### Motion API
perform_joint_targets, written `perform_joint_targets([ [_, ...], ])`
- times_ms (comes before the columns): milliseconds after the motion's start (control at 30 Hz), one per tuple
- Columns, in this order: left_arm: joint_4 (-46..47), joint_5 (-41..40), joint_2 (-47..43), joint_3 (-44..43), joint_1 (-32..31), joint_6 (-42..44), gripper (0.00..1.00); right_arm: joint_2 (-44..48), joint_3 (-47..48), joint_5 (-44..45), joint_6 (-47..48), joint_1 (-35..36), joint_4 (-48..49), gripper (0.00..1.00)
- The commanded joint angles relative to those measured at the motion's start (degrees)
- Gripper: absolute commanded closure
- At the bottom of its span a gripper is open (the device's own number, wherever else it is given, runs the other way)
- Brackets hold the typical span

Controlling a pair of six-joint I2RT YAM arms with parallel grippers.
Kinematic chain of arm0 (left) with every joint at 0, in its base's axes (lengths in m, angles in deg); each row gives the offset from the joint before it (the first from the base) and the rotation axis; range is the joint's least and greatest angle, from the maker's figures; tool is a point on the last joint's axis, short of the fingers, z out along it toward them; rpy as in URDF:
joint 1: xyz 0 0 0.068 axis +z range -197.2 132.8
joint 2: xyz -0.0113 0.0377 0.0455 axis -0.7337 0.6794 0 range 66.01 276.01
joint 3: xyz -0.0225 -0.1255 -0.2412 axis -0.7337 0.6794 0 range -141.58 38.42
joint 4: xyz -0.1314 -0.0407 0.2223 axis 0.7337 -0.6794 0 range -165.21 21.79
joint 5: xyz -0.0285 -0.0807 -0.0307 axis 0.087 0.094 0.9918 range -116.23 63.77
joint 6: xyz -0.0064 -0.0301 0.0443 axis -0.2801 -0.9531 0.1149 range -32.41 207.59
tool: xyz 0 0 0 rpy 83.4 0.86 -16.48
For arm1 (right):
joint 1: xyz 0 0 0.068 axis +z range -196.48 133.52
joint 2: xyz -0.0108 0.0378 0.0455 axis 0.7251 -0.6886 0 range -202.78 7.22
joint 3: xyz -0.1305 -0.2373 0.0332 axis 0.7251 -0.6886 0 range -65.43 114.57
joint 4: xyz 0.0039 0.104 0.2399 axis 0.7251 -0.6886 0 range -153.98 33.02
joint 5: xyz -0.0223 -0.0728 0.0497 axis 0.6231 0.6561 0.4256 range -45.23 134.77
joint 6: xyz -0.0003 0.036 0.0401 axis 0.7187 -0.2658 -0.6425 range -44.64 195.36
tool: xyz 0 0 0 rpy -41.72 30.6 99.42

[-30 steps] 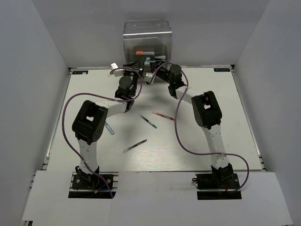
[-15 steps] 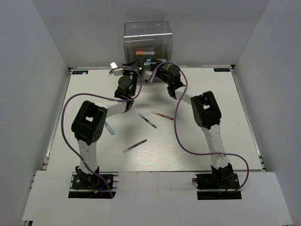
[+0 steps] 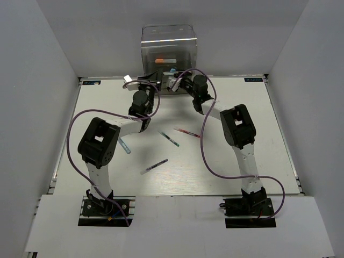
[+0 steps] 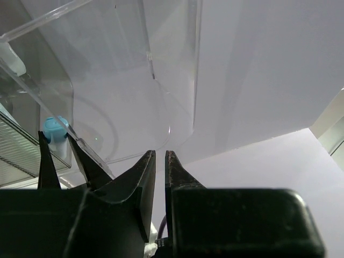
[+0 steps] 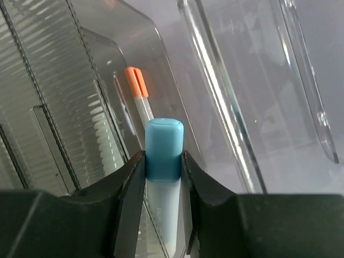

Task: Sort the stationery into containers
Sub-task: Place the stationery in the storage box, then open the drawer in the storage box.

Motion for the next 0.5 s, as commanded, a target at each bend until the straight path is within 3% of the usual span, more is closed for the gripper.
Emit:
perform_joint_targets([
  [0, 1.37, 0.06, -5.14, 0.98, 0.08, 0.0, 0.76, 4.09, -1.01, 1.9, -4.02, -0.53, 0.82, 0.64],
  [467, 2.42, -0.47, -8.74, 6.35, 0.61, 0.0, 0.76, 11.38, -10.49, -2.67, -6.83, -0.53, 4.69, 0.59],
])
